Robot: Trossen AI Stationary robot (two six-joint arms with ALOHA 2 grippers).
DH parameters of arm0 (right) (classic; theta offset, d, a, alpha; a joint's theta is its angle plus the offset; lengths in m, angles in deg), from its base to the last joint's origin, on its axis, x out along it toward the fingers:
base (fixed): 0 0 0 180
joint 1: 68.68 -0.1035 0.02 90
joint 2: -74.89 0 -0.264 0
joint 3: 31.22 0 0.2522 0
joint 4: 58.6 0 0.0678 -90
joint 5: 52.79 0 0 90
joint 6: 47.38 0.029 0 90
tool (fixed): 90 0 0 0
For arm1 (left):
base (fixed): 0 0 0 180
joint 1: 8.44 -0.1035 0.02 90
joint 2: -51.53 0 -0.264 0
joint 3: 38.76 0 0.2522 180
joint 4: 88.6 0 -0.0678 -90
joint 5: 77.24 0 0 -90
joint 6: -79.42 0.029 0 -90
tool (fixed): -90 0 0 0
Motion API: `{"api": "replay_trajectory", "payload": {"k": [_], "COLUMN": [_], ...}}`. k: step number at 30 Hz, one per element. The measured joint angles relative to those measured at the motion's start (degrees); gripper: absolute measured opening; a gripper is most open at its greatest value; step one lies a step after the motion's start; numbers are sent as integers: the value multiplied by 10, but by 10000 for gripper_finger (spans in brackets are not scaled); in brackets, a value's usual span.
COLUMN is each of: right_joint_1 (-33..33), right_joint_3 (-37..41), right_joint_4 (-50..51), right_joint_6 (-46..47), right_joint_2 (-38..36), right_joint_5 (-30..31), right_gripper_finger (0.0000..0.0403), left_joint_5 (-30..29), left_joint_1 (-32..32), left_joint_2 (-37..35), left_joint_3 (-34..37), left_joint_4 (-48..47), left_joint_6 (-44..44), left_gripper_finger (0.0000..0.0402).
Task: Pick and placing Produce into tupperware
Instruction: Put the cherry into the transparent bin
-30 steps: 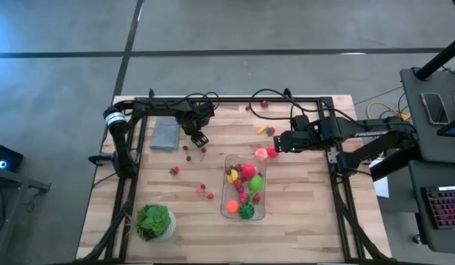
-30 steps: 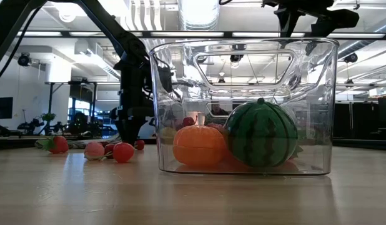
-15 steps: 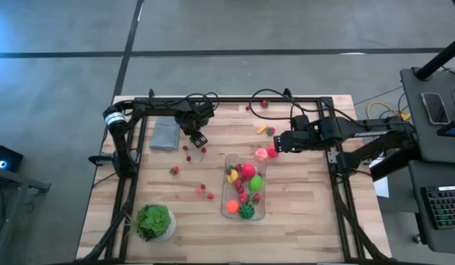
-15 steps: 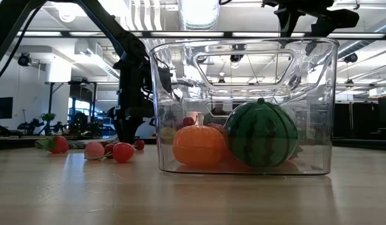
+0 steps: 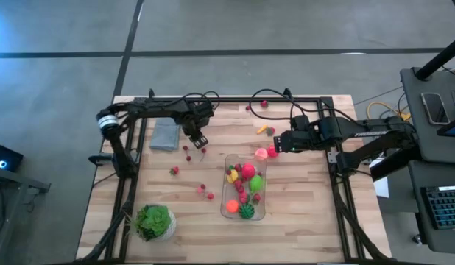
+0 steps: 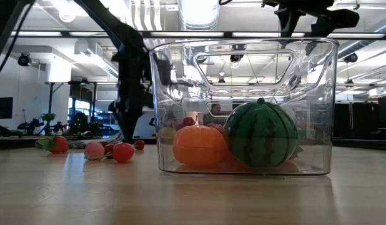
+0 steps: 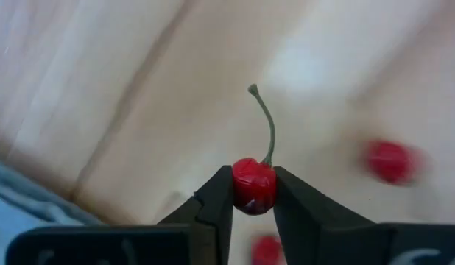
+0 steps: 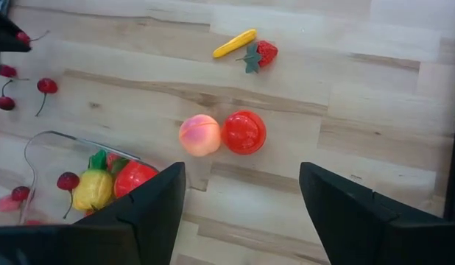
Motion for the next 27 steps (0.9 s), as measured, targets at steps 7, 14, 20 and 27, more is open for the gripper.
{"api": "replay_trajectory", "payload": {"k": [7,14,20,27], "right_joint_1": [0,0,0,0], "right_joint_3": [0,0,0,1], "right_joint_4": [0,1,1,2], "right_joint_6": [-15,-32,-46,-37], "right_joint_2": [-1,-5,-10,-11], "right_joint_5": [-7,-9,-12,-54], "right_gripper_finger": [258,258,258,258], "left_joint_5": [111,177,175,172], "left_joint_1": [91,195,253,280], "left_joint_2": [-146,-191,-137,-70], "left_joint_3": [0,0,0,-9], "left_joint_4": [107,254,330,335], "left_joint_6": [0,-53,-136,-267], "left_gripper_finger": [68,68,68,124]}}
